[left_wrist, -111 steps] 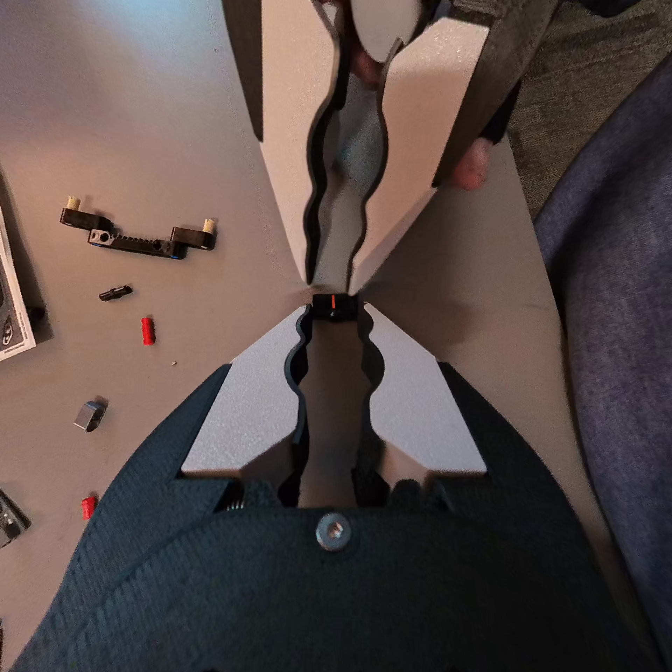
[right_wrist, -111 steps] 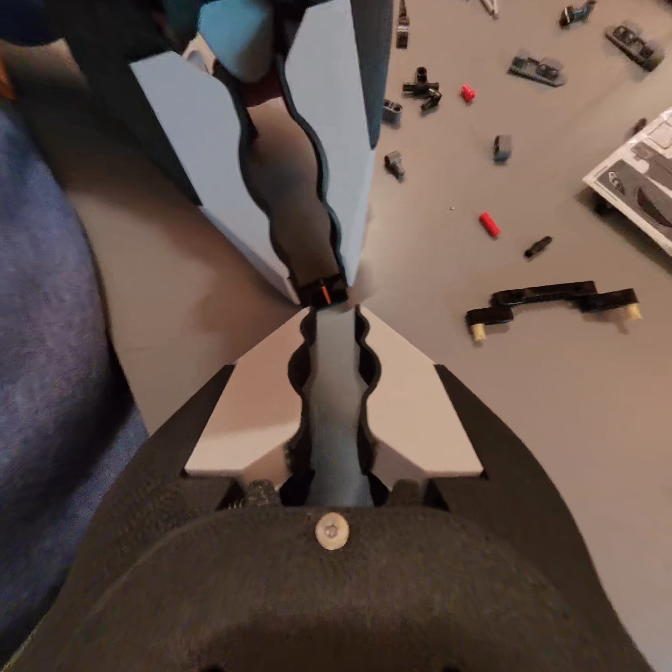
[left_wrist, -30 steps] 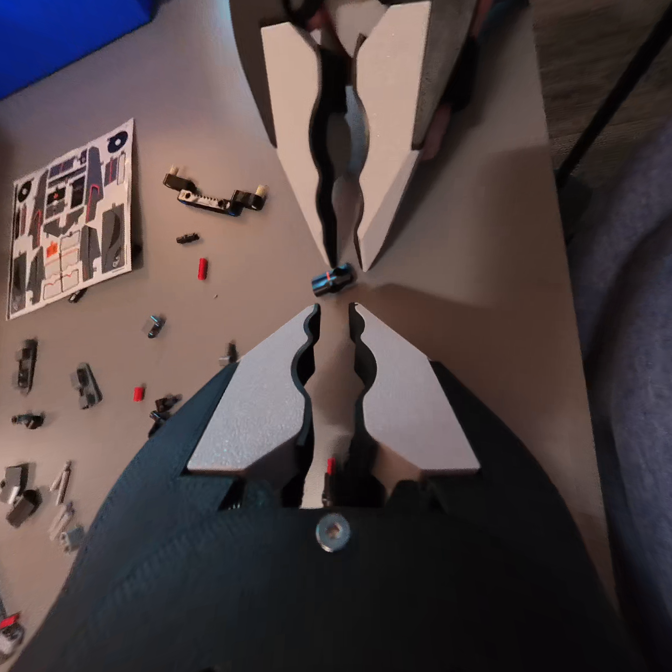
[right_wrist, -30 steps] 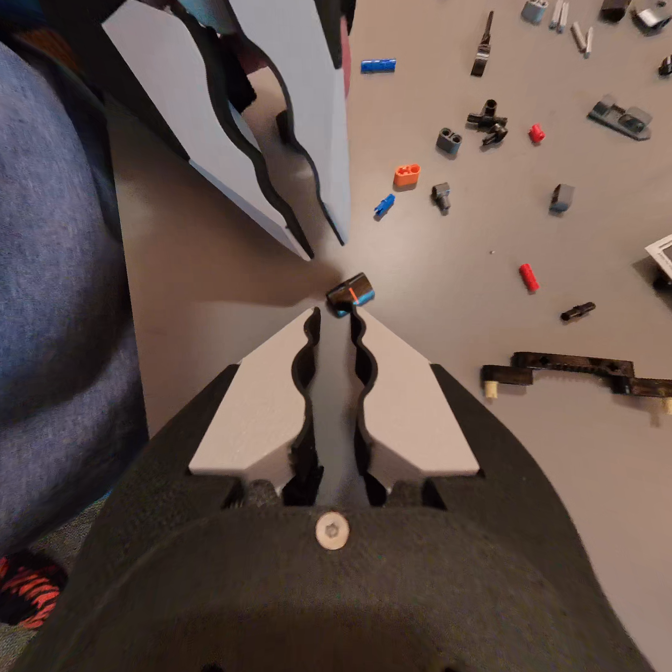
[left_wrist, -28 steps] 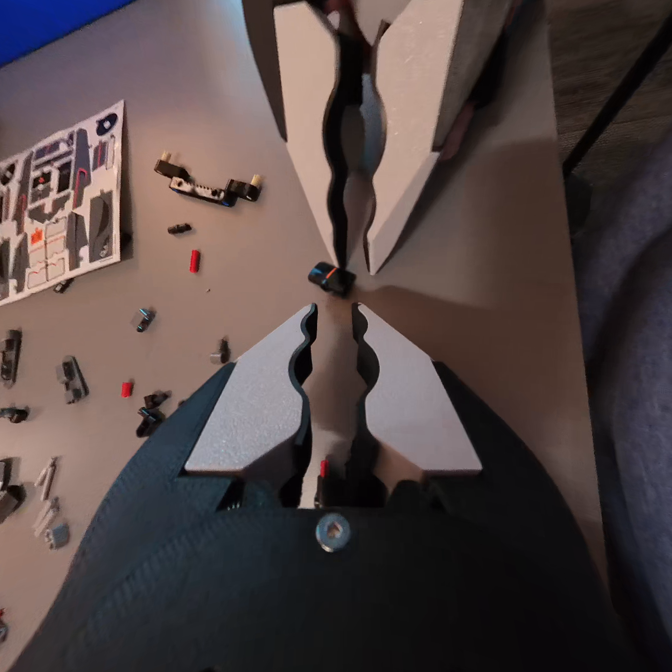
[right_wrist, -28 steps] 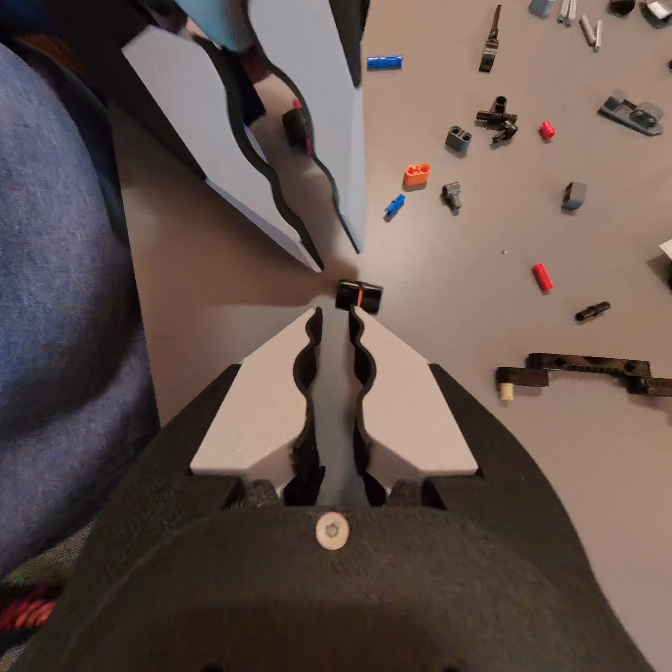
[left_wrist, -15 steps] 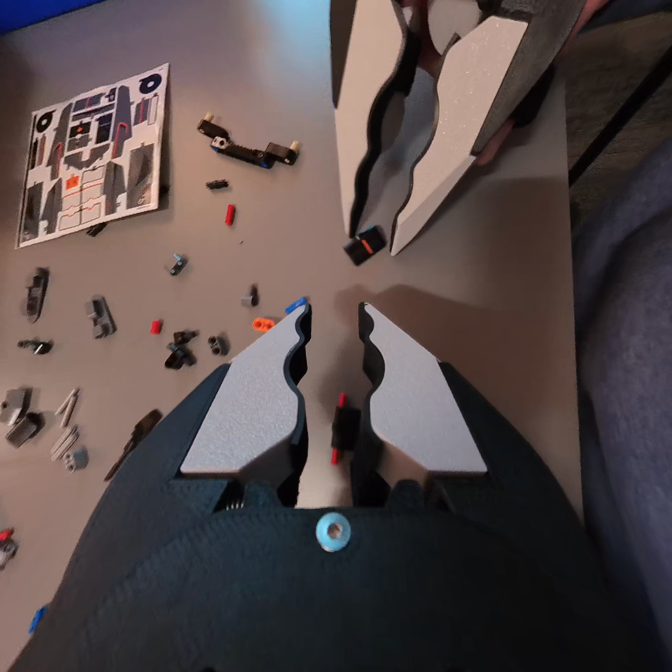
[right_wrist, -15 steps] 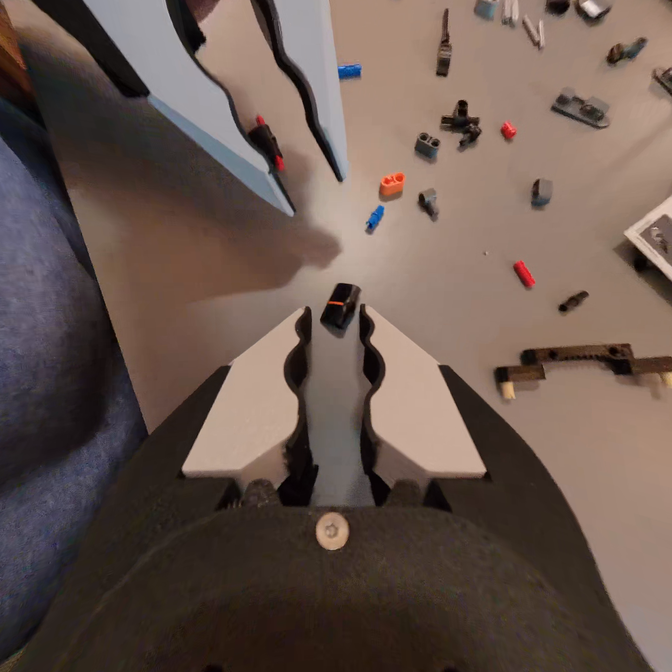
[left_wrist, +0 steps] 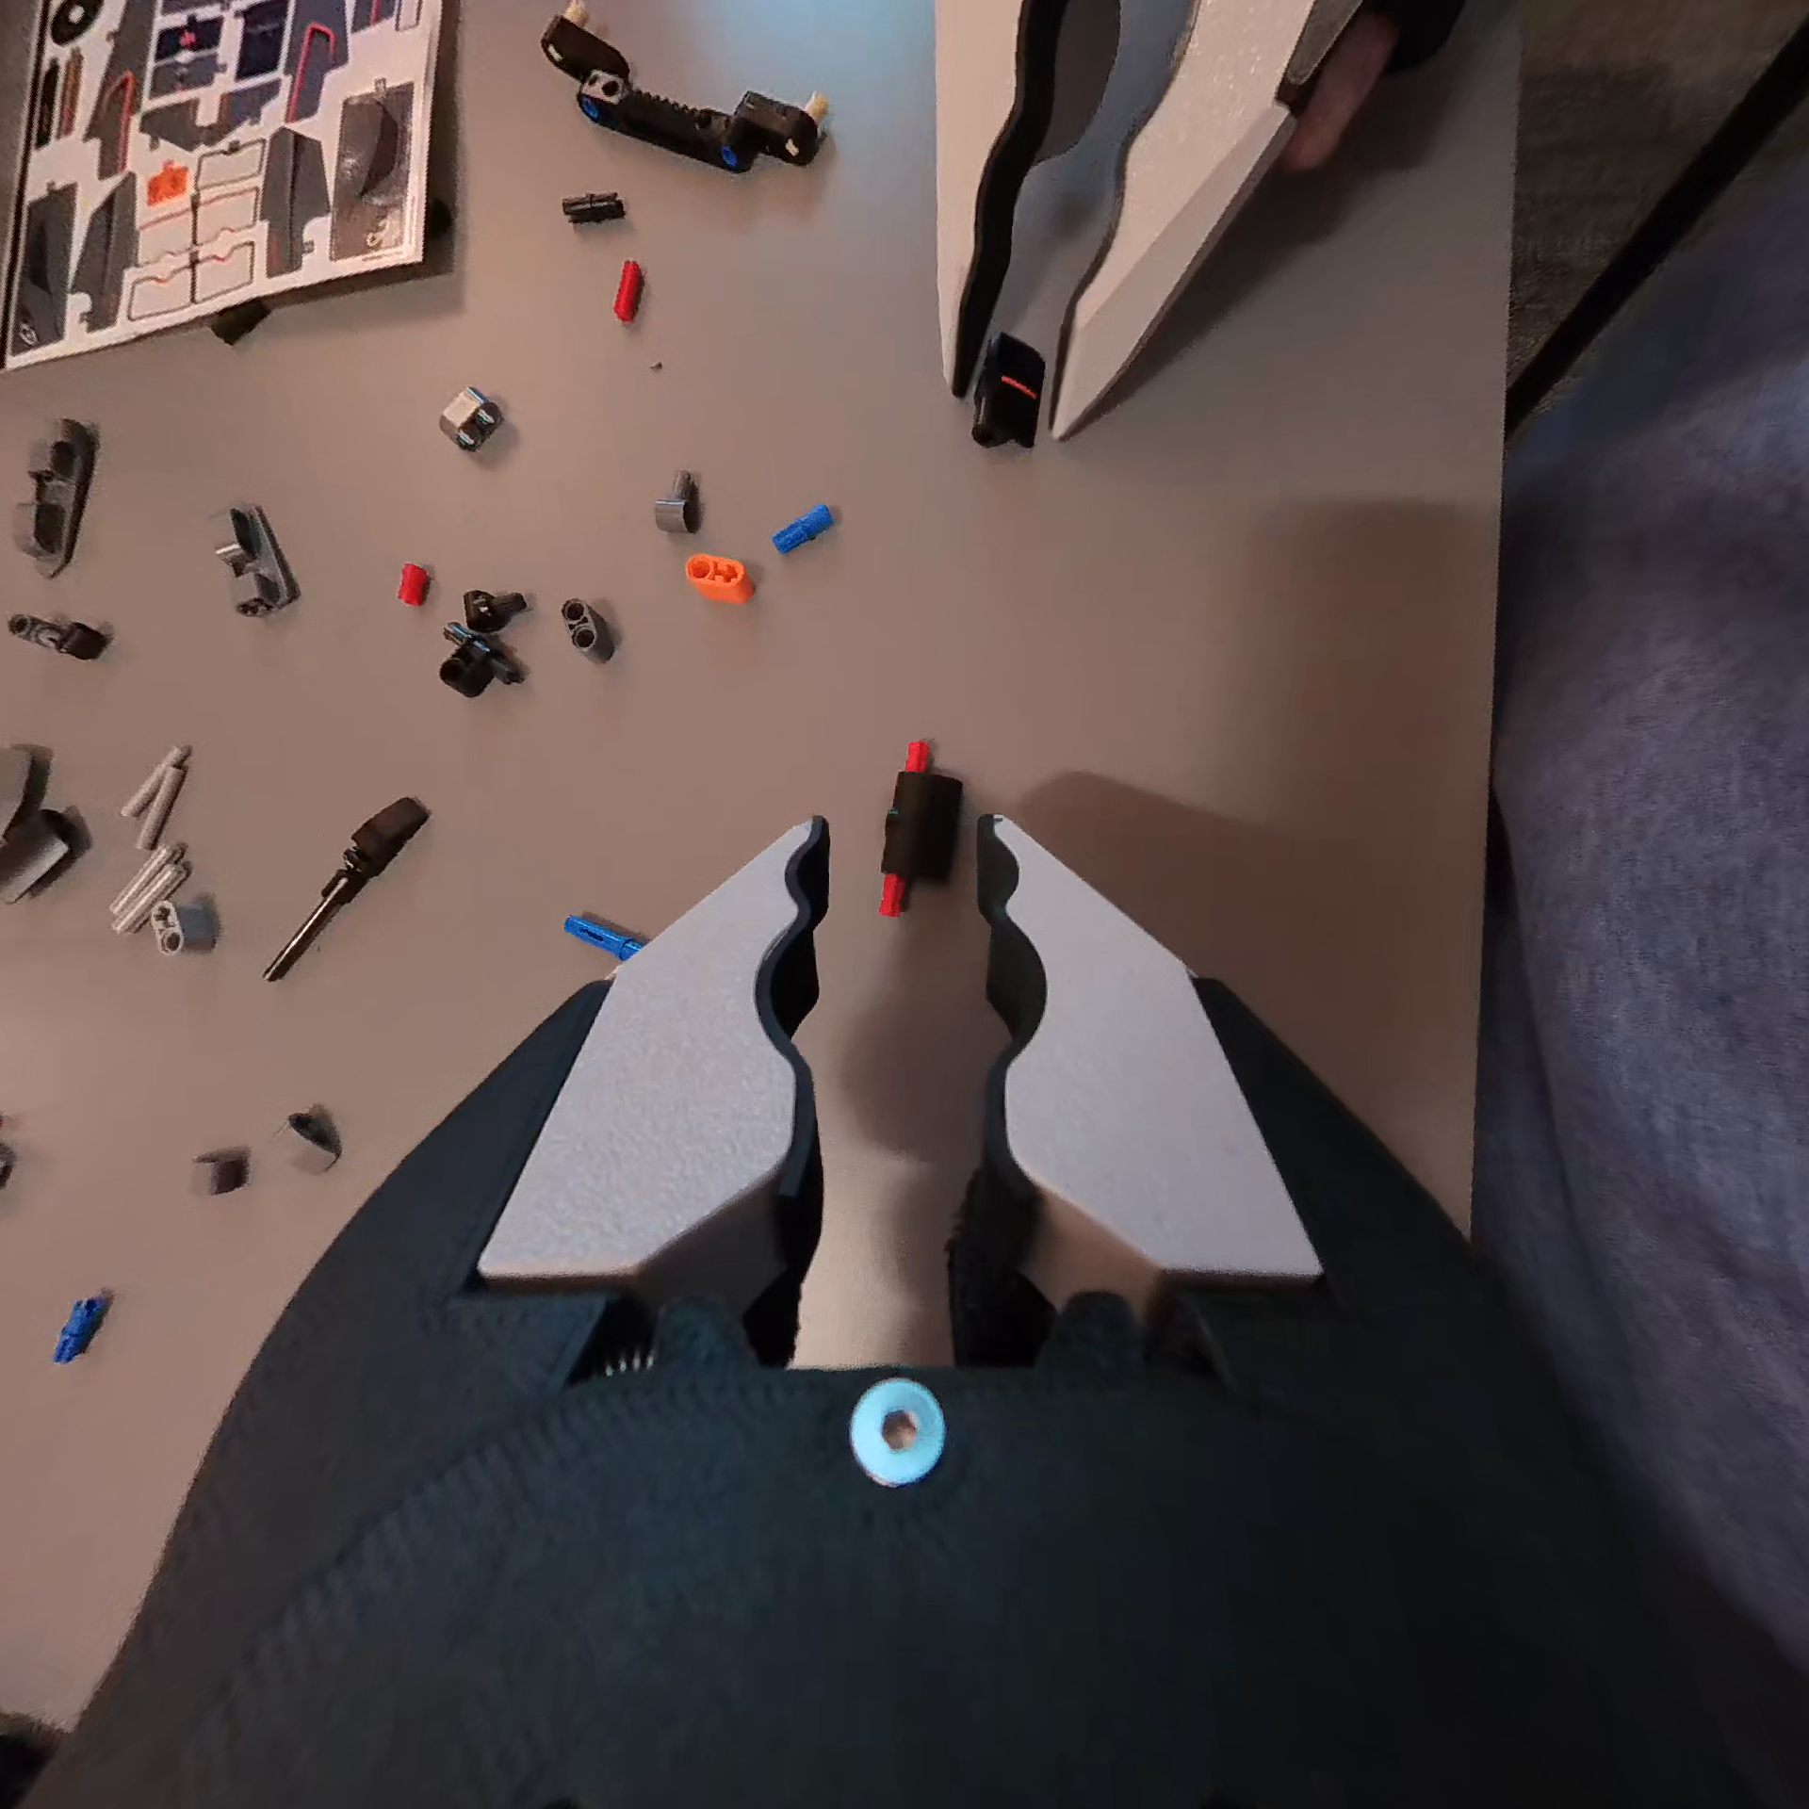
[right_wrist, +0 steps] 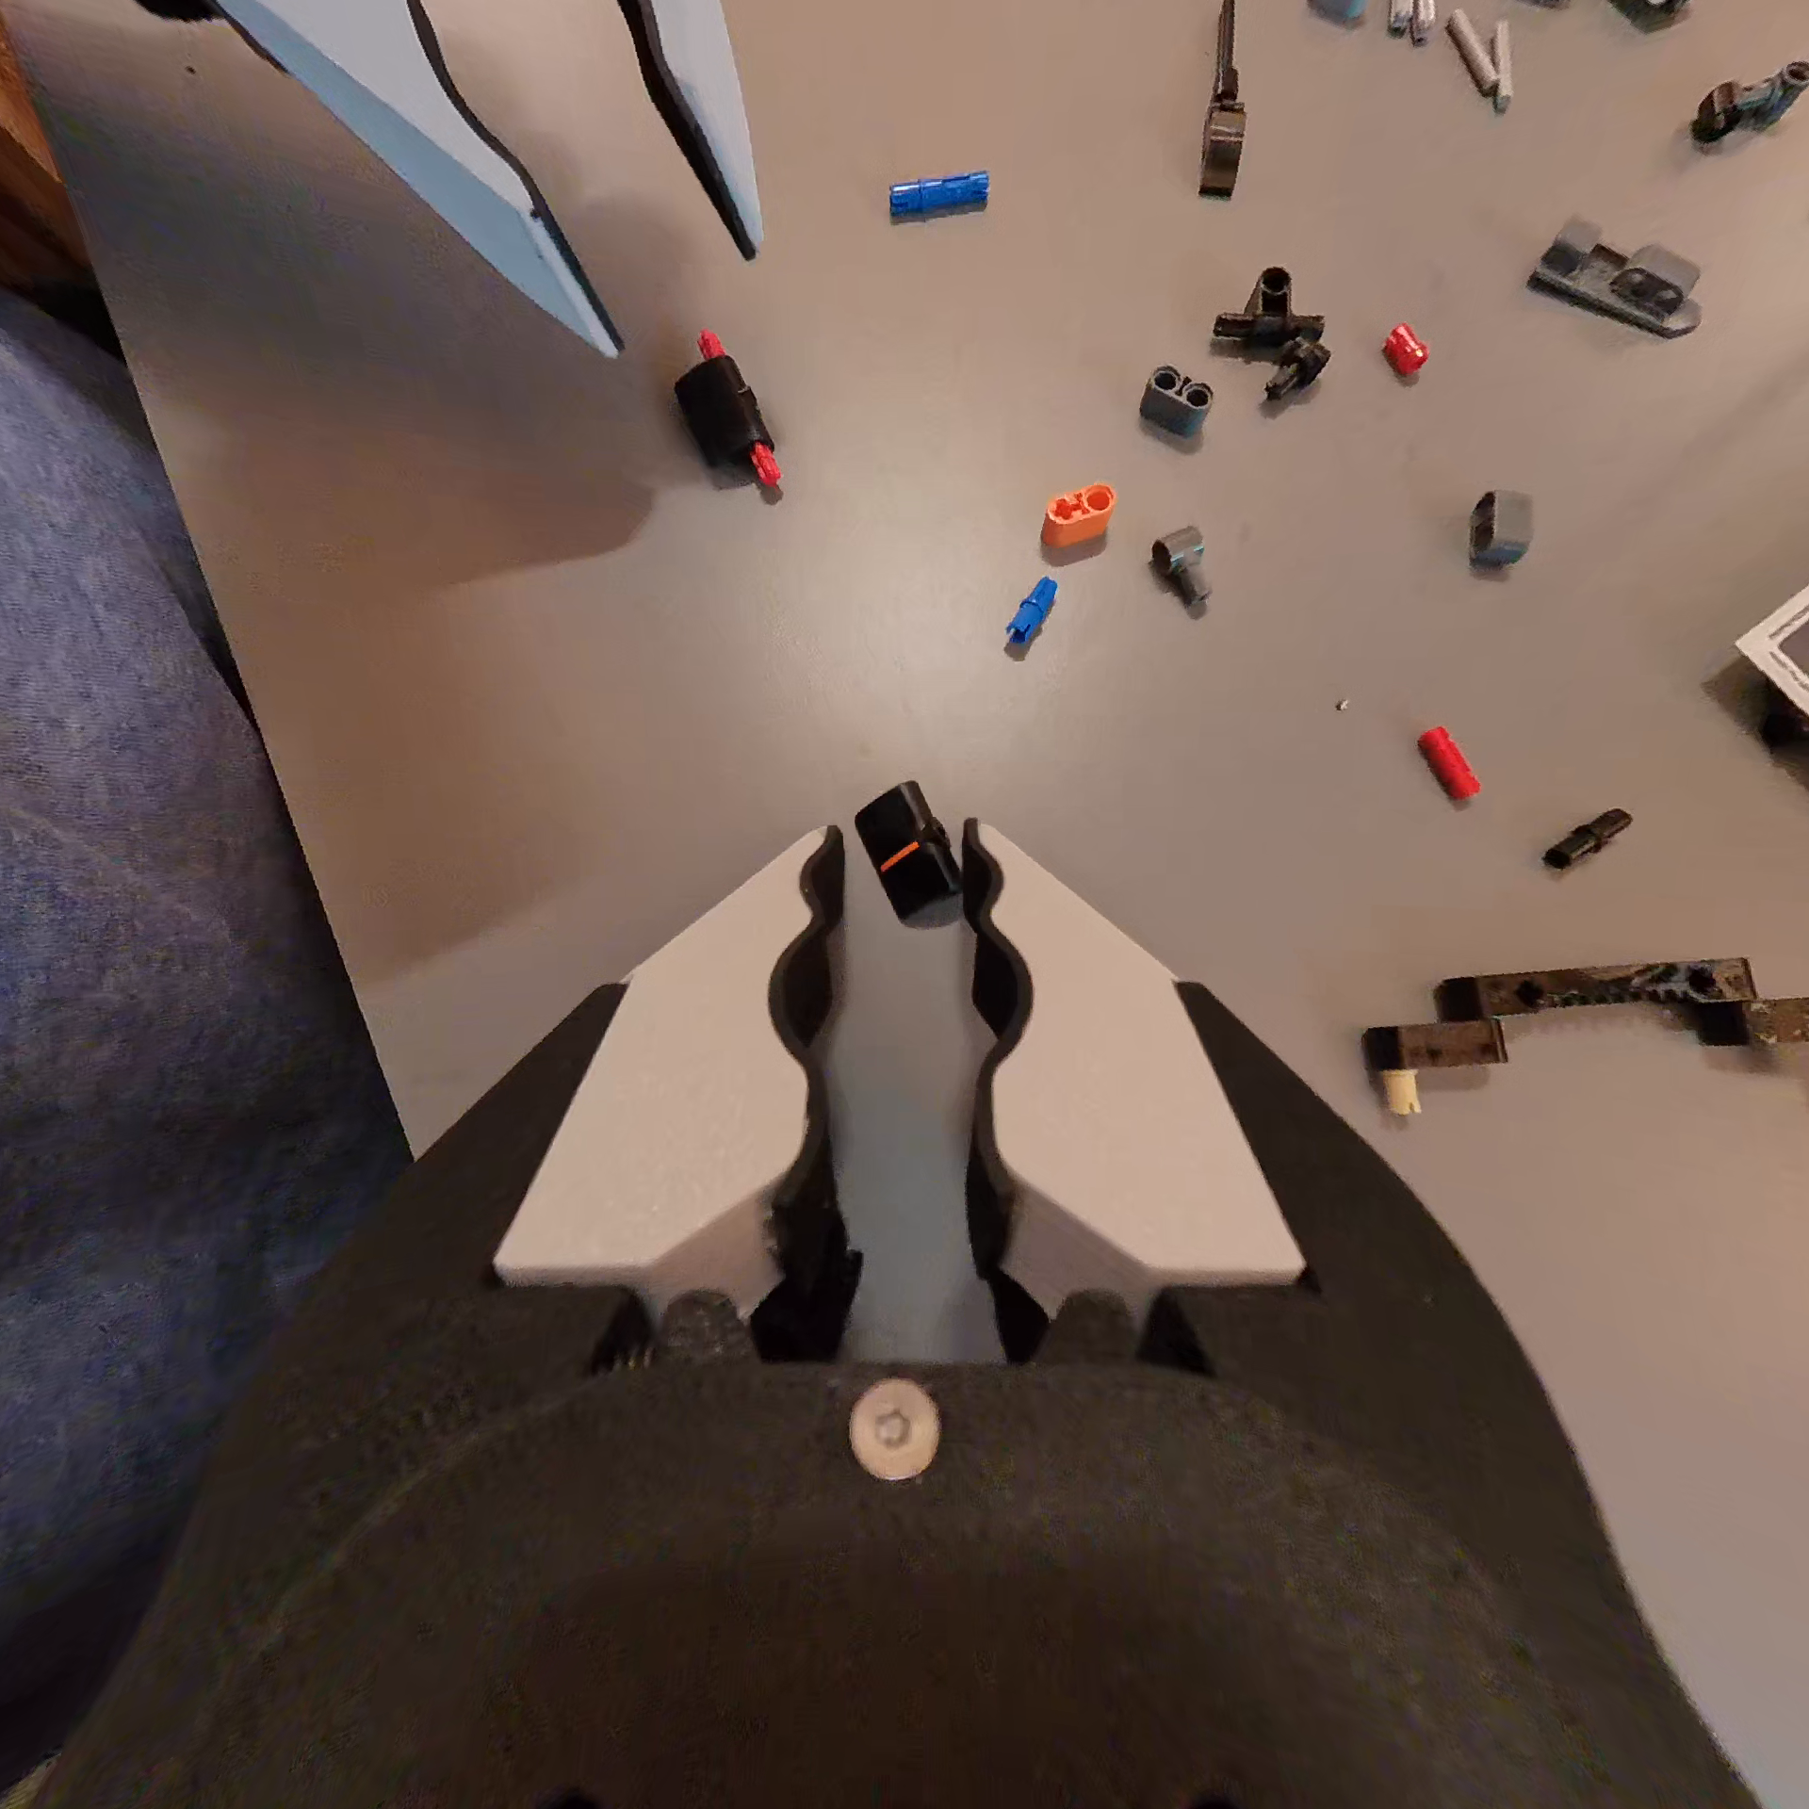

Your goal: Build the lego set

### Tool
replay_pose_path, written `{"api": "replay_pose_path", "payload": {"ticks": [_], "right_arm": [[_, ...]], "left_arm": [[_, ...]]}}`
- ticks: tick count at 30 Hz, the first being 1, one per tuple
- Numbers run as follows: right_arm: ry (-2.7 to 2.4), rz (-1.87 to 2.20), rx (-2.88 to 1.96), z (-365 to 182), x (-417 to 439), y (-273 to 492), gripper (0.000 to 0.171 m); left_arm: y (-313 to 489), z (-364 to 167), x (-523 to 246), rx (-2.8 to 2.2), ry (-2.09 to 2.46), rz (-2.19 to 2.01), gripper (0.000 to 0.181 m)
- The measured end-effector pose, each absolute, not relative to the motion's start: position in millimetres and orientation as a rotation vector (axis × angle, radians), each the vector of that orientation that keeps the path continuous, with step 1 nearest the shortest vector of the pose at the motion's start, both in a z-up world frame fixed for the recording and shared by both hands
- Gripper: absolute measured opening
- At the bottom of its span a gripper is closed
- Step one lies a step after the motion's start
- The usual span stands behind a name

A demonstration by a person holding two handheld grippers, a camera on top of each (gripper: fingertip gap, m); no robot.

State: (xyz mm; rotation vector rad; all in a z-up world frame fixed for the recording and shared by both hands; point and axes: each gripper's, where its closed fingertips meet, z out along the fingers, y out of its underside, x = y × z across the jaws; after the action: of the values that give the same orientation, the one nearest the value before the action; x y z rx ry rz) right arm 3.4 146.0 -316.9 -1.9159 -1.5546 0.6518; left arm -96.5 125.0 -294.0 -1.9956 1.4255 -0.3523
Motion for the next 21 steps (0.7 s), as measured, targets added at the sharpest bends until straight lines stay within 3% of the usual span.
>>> {"api": "replay_pose_path", "payload": {"ticks": [5, 11, 15, 21], "right_arm": [[-1.547, 0.648, -1.928, -316.7, -0.1, 144.5, 0.017], [-1.498, 0.639, -1.942, -309.4, 6.7, 149.1, 0.025], [-1.535, 0.629, -1.955, -317.0, 6.6, 143.8, 0.014], [-1.52, 0.638, -1.953, -317.1, 0.4, 142.2, 0.014]], "left_arm": [[125.0, -297.1, -97.6, -1.989, 1.412, -0.365, 0.028], [126.6, -298.8, -103.2, -1.974, 1.431, -0.358, 0.029], [126.0, -305.0, -100.7, -1.971, 1.461, -0.358, 0.029], [124.6, -314.6, -96.5, -1.969, 1.492, -0.35, 0.026]]}}
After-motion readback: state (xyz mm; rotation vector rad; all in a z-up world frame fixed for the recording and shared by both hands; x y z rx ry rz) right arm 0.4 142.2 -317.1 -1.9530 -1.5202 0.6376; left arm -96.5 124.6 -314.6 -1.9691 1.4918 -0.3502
